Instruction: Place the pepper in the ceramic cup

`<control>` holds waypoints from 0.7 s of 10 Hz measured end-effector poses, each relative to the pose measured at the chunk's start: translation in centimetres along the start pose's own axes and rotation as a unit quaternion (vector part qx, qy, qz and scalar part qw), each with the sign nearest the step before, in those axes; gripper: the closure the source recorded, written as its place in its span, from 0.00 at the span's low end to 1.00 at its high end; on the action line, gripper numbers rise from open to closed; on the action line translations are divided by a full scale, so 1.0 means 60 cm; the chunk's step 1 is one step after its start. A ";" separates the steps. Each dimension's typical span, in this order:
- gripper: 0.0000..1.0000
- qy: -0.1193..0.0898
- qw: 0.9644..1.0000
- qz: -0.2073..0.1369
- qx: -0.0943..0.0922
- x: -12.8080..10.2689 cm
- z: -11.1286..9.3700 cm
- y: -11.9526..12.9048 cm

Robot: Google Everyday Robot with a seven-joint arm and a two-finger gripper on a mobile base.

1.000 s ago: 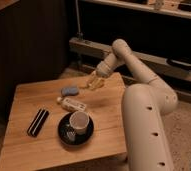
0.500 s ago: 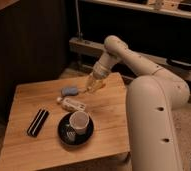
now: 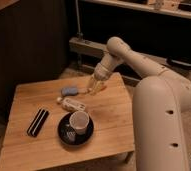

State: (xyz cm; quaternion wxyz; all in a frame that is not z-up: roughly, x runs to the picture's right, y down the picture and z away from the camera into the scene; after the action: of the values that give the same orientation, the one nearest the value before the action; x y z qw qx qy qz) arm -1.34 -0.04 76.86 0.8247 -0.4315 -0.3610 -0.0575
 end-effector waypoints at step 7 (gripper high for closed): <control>0.96 0.053 0.998 0.020 0.016 0.012 -0.010 0.025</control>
State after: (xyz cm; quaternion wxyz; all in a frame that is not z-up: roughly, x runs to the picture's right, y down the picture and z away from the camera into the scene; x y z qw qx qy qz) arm 0.11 0.58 76.09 0.8508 -0.4213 -0.3087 -0.0581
